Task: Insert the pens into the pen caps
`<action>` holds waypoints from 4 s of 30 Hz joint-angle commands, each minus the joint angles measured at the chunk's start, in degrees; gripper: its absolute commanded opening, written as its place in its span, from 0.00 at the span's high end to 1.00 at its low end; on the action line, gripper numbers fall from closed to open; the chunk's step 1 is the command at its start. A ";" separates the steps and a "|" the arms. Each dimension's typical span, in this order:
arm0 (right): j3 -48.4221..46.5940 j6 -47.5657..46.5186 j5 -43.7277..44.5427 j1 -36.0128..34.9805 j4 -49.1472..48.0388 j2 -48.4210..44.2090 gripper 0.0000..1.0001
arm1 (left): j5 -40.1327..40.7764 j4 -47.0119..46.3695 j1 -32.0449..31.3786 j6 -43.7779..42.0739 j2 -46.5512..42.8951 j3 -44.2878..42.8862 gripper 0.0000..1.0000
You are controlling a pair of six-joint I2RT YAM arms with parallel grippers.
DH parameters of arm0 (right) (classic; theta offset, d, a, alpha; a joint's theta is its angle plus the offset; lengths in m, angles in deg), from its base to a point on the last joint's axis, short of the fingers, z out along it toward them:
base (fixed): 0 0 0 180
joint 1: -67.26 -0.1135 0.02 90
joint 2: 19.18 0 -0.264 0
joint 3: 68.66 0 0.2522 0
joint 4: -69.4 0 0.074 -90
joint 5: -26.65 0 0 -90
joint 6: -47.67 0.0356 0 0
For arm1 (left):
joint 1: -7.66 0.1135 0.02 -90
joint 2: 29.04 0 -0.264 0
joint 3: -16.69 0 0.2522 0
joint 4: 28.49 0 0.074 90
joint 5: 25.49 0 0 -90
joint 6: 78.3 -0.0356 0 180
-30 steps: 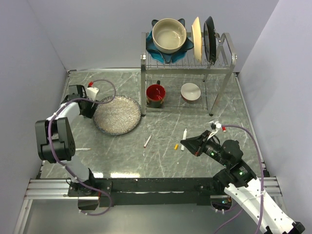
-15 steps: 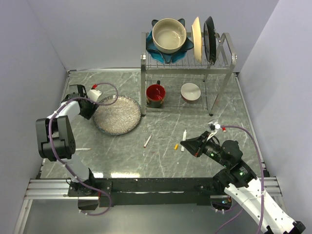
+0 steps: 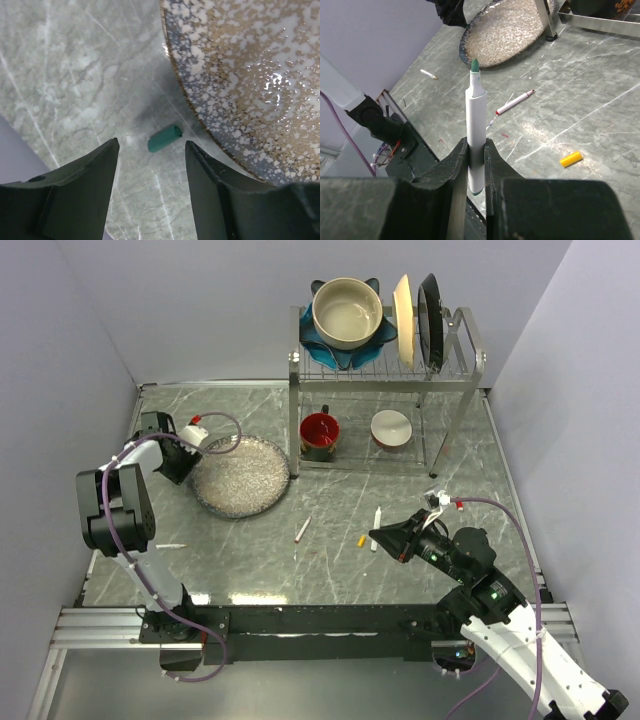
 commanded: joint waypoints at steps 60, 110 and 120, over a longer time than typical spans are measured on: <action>-5.19 -1.99 4.36 -0.73 1.91 -2.46 1.00 | 5.92 14.37 -0.07 23.89 15.25 -9.62 0.99; -10.37 7.42 -0.30 -16.80 -30.93 33.01 1.00 | -44.71 -57.76 -26.34 98.41 -61.92 41.77 0.99; -19.51 7.85 0.58 -23.75 -37.72 49.39 1.00 | -38.47 -66.20 -27.31 108.17 -67.02 48.47 0.99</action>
